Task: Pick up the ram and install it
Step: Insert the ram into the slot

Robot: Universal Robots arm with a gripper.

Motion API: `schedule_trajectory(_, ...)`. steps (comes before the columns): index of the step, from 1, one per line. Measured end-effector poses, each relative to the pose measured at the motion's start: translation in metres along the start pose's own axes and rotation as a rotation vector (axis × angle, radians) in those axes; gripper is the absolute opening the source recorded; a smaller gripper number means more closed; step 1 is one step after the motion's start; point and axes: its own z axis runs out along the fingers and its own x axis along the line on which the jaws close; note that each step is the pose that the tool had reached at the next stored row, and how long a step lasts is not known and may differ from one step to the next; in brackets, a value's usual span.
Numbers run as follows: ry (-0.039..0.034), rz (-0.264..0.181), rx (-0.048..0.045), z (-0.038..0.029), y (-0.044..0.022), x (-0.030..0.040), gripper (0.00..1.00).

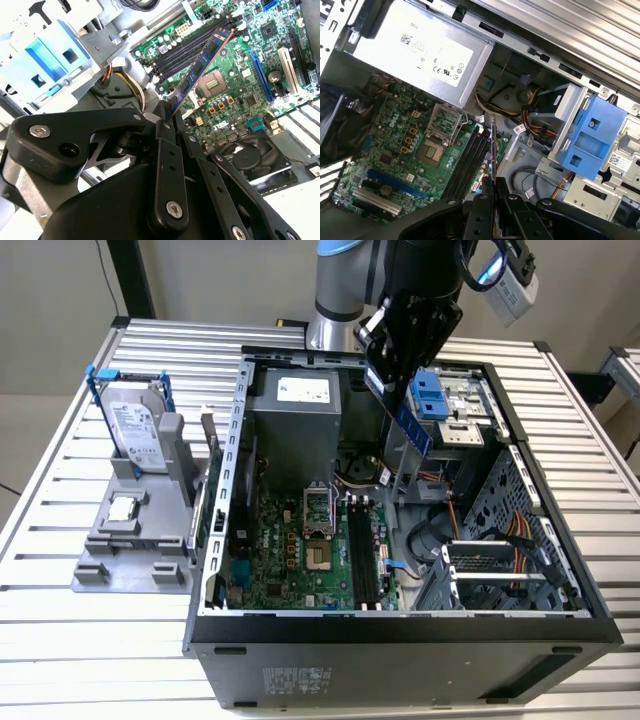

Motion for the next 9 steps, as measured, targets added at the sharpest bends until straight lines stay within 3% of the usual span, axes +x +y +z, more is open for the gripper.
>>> schedule_trajectory(9,-0.0008,0.041,0.0015,0.0,0.0,0.0,0.0)
